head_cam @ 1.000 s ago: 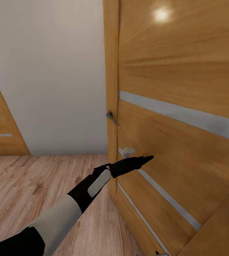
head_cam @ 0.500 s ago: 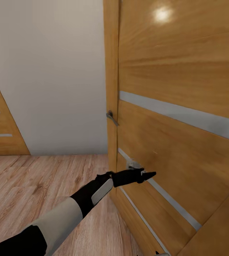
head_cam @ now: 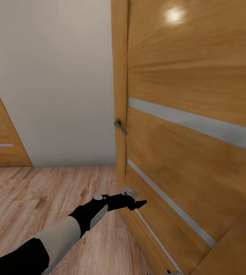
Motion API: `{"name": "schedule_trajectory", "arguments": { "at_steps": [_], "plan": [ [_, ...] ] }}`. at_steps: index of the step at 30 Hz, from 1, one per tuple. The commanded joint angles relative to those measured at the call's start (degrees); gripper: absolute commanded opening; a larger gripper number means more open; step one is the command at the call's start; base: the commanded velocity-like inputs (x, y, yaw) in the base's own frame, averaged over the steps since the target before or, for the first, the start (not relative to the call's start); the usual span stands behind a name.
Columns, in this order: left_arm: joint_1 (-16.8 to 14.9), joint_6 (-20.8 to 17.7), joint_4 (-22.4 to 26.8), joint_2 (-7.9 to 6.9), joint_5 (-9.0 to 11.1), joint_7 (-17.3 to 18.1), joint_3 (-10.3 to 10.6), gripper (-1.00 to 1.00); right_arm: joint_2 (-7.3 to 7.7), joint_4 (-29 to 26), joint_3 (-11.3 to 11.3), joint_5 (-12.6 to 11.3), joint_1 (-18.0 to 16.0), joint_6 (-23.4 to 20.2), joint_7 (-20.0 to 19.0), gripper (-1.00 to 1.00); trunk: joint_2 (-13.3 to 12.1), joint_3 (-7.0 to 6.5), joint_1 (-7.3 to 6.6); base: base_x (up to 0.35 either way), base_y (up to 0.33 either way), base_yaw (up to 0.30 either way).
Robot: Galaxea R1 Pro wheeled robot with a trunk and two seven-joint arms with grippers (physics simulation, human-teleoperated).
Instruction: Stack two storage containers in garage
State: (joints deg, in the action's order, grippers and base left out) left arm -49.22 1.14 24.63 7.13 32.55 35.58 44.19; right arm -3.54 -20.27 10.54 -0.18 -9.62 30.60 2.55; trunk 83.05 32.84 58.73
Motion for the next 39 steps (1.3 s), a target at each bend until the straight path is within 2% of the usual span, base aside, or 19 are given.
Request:
{"name": "schedule_trajectory", "arguments": {
  "at_steps": [1, 4, 6, 9, 11, 14, 15, 19, 22, 31, 39],
  "plan": [
    [-0.1, 0.2, 1.0, 2.71, 0.3, 0.6, 0.5, 1.0, 0.02, 0.1, 0.3, 0.0, -0.1, 0.2, 0.3, 1.0, 0.0, 0.05, 0.0, 0.0, 0.0, 0.0],
    [-0.1, -1.9, 3.8, 2.86, 0.3, 0.1, 0.5, 1.0, 0.02, 0.1, 0.3, 0.0, -0.1, 0.2, 0.3, 1.0, 0.0, 0.05, 0.0, 0.0, 0.0, 0.0],
    [-0.1, -4.7, 8.8, 2.86, 0.3, -0.8, 0.6, 1.0, 0.02, 0.1, 0.3, 0.0, 0.0, 0.2, 0.3, 1.0, 0.0, 0.05, 0.0, 0.0, 0.0, 0.0],
    [-0.1, -7.0, 15.1, 2.86, 0.4, -1.9, 0.6, 1.0, 0.02, 0.1, 0.3, 0.0, 0.0, 0.2, 0.3, 1.0, 0.0, 0.05, 0.0, 0.0, 0.0, 0.0],
    [-0.1, -7.8, 17.9, 2.86, 1.2, -2.3, 0.7, 1.0, 0.02, 0.1, 0.3, 0.0, 0.0, 0.2, 0.3, 1.0, 0.0, 0.05, 0.0, 0.0, 0.0, 0.0],
    [-0.1, -9.0, 21.6, 2.86, 4.4, -2.6, 0.7, 1.0, 0.02, 0.1, 0.3, 0.0, 0.0, 0.2, 0.3, 1.0, 0.0, 0.05, 0.0, 0.0, 0.0, 0.0],
    [-0.1, -9.8, 23.4, 2.86, 7.5, -3.0, 0.7, 1.0, 0.02, 0.1, 0.3, 0.0, 0.0, 0.2, 0.3, 1.0, 0.0, 0.05, 0.0, 0.0, 0.0, 0.0],
    [-0.1, -10.8, 26.6, 2.86, 13.0, -4.8, 0.7, 1.0, 0.02, 0.1, 0.3, 0.0, 0.0, 0.2, 0.3, 1.0, 0.0, 0.05, 0.0, 0.0, 0.0, 0.0],
    [-0.1, -11.5, 28.2, 2.86, 14.7, -6.3, 0.7, 1.0, 0.02, 0.1, 0.3, 0.0, 0.0, 0.2, 0.3, 1.0, 0.0, 0.05, 0.0, 0.0, 0.0, 0.0],
    [-0.1, -15.6, 28.4, 2.86, 15.8, -7.9, 0.7, 1.0, 0.02, 0.1, 0.3, 0.0, -0.1, 0.2, 0.3, 1.0, 0.0, 0.05, 0.0, 0.0, 0.0, -0.073],
    [-0.1, -15.9, 28.2, 2.86, 15.8, -8.1, 0.7, 1.0, 0.02, 0.1, 0.3, 0.0, 0.0, 0.2, 0.3, 1.0, 0.0, 0.05, 0.0, 0.004, 0.0, -0.038]
  ]
}}
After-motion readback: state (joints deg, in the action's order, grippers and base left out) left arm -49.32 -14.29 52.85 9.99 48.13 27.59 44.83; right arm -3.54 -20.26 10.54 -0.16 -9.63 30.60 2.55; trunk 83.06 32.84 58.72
